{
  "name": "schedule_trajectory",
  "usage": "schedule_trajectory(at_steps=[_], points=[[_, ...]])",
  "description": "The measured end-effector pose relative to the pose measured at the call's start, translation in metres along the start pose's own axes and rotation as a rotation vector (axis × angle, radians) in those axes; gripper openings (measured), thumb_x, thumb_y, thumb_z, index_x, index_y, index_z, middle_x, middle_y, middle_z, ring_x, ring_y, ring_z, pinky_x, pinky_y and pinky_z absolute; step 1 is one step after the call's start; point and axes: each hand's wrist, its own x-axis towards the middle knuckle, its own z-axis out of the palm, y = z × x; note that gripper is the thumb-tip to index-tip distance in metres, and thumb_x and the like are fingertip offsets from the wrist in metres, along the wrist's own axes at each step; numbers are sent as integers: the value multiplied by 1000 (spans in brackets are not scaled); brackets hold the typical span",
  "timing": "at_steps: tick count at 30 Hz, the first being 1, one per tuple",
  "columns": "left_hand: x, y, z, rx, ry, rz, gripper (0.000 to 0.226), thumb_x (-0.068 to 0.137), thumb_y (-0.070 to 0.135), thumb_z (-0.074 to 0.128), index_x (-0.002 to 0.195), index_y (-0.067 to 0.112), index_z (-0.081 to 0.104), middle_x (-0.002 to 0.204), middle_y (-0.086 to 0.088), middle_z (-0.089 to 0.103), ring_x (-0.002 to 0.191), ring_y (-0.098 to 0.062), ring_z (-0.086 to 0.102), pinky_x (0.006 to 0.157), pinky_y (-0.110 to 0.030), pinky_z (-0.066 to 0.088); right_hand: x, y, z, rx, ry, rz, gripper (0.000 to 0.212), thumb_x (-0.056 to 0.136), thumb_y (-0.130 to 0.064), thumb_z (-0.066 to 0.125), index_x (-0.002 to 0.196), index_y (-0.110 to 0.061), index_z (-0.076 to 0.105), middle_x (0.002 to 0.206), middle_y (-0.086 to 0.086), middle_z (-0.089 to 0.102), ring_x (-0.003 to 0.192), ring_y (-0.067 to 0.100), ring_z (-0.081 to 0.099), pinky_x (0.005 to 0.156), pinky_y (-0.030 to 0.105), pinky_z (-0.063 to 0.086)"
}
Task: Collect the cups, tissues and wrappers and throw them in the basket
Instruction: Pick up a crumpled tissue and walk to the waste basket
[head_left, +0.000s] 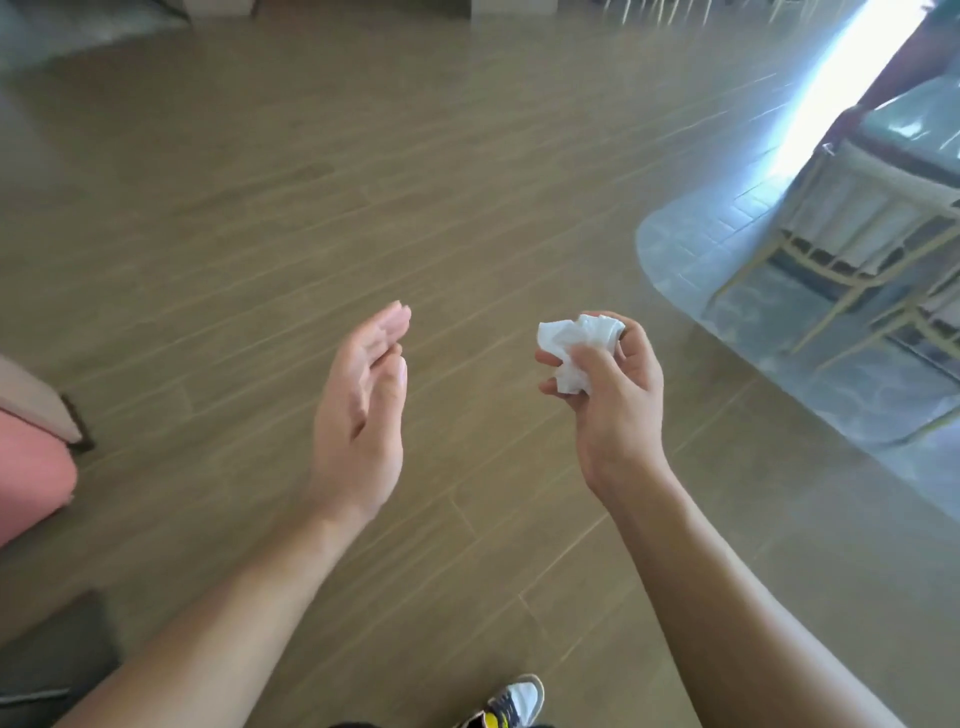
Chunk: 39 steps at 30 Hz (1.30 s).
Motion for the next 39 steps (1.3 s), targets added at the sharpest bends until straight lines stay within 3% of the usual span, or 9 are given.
schedule_trajectory(at_steps=[6, 11, 16, 24, 28, 39], points=[[25, 12, 90, -44, -186, 31, 42, 104, 37, 41, 144, 25, 48, 150, -7, 57, 144, -16, 52, 121, -46, 41, 24, -37, -76, 25, 98, -71, 25, 92, -2, 60, 106, -22, 67, 111, 9, 66, 88, 28, 74, 65, 34, 56], [42, 11, 175, -79, -330, 90, 43, 105, 35, 41, 143, 17, 47, 148, -12, 58, 141, -18, 55, 118, -48, 44, 39, -53, -145, 26, 253, -121, 28, 87, -7, 60, 103, -27, 71, 117, 10, 63, 102, 26, 69, 76, 34, 58], [60, 11, 267, -149, -462, 100, 47, 104, 37, 41, 143, 13, 50, 146, -9, 59, 139, -17, 56, 116, -48, 45, 62, -79, -211, 40, 404, -179, 29, 84, -10, 59, 101, -29, 72, 131, 27, 60, 103, 30, 69, 79, 36, 60], [115, -4, 433, -275, -676, 102, 49, 104, 38, 43, 143, 10, 52, 146, -4, 60, 138, -16, 57, 116, -48, 46, 137, -121, -316, 42, 665, -258, 27, 85, -10, 60, 108, -22, 68, 118, 15, 64, 100, 32, 69, 79, 35, 60], [142, -9, 510, -311, -808, 91, 53, 103, 40, 43, 144, 7, 53, 147, -3, 60, 139, -14, 56, 117, -47, 46, 168, -143, -359, 54, 777, -290, 27, 100, 3, 54, 112, -18, 66, 109, 12, 67, 95, 33, 69, 82, 39, 61], [145, 5, 717, -405, -1033, 101, 52, 104, 37, 44, 144, 5, 53, 145, -6, 60, 138, -16, 56, 116, -52, 47, 211, -183, -506, 69, 1069, -346, 29, 102, 5, 53, 114, -18, 65, 110, 13, 67, 88, 29, 71, 82, 40, 61]])
